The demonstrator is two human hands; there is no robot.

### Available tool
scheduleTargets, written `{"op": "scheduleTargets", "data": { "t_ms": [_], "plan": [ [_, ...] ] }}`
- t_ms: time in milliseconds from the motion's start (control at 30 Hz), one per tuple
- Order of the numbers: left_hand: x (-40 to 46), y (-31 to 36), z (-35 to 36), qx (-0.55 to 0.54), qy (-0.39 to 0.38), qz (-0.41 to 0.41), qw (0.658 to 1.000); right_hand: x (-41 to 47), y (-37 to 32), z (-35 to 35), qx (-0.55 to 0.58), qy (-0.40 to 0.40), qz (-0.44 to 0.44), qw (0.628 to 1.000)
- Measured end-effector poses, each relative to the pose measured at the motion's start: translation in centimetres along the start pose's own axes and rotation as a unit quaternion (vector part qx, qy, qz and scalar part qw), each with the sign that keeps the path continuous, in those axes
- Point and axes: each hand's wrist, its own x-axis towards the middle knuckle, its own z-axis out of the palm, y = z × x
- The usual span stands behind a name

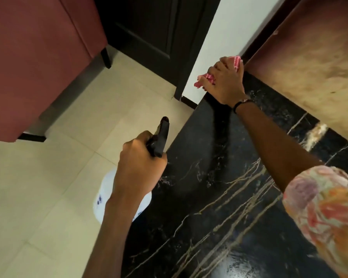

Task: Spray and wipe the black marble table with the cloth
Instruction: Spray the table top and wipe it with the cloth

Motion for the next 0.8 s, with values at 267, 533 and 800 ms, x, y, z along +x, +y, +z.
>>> {"op": "scheduleTargets", "data": {
  "t_ms": [267, 533, 800],
  "plan": [
    [-0.9, -2.9, -1.4, 0.038, 0.010, -0.028, 0.999, -11.7, -10.1, -0.9, 0.029, -0.057, -0.091, 0.994],
    [-3.8, -6.2, -3.4, 0.052, 0.057, -0.056, 0.996, -13.8, -10.0, -0.4, 0.036, -0.063, -0.181, 0.981],
    [-7.2, -10.2, -5.5, 0.041, 0.101, -0.048, 0.993, -17.2, -13.7, -0.2, 0.034, -0.039, -0.158, 0.986]
  ]
}}
